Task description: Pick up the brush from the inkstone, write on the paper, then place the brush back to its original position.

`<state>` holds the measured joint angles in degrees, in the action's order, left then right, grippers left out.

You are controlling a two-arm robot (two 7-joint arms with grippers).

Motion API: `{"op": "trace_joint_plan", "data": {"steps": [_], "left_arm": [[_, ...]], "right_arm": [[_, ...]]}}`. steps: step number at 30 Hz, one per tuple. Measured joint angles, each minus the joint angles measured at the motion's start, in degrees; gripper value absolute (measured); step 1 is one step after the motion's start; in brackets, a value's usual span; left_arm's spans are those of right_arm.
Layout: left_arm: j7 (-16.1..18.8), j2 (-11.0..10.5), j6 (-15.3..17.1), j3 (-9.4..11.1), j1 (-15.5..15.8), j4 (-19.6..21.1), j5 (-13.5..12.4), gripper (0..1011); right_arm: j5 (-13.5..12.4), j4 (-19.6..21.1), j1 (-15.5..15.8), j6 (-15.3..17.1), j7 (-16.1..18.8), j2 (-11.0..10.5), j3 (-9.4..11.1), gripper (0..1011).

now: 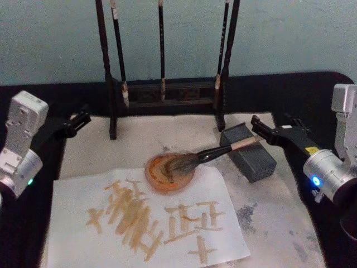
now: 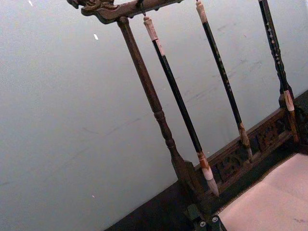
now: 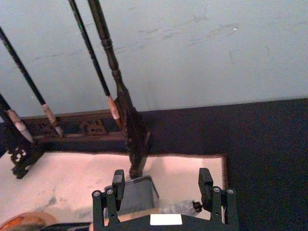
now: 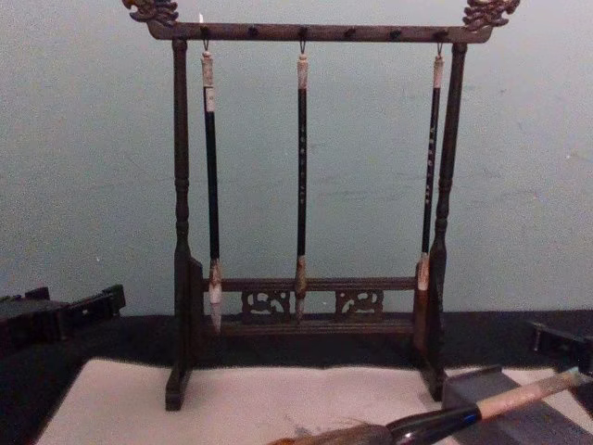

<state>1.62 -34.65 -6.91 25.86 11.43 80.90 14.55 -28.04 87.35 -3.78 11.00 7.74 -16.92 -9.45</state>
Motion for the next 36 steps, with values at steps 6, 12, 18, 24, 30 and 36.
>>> {"op": "trace_joint_plan", "data": {"steps": [6,12,18,24,30,36], "left_arm": [[0.0,0.0,0.0,0.0,0.0,0.0,0.0,1002],[0.0,0.0,0.0,0.0,0.0,0.0,0.0,1002],[0.0,0.0,0.0,0.0,0.0,0.0,0.0,1002],[0.0,0.0,0.0,0.0,0.0,0.0,0.0,1002],[0.0,0.0,0.0,0.0,0.0,0.0,0.0,1002],[0.0,0.0,0.0,0.0,0.0,0.0,0.0,1002]], "right_arm": [[0.6,-1.1,-0.8,0.1,-0.1,0.2,0.8,1001],[1.3,-1.1,-0.7,0.0,-0.3,0.3,1.7,1001],[2.2,0.5,0.1,-0.5,-0.2,0.2,2.3,1001],[4.7,3.7,1.8,-2.1,0.0,-0.4,2.0,1001],[9.3,7.4,3.6,-4.0,-0.1,-1.3,0.6,1001],[15.0,10.7,5.2,-5.9,-0.4,-2.5,-1.4,1001]]}}
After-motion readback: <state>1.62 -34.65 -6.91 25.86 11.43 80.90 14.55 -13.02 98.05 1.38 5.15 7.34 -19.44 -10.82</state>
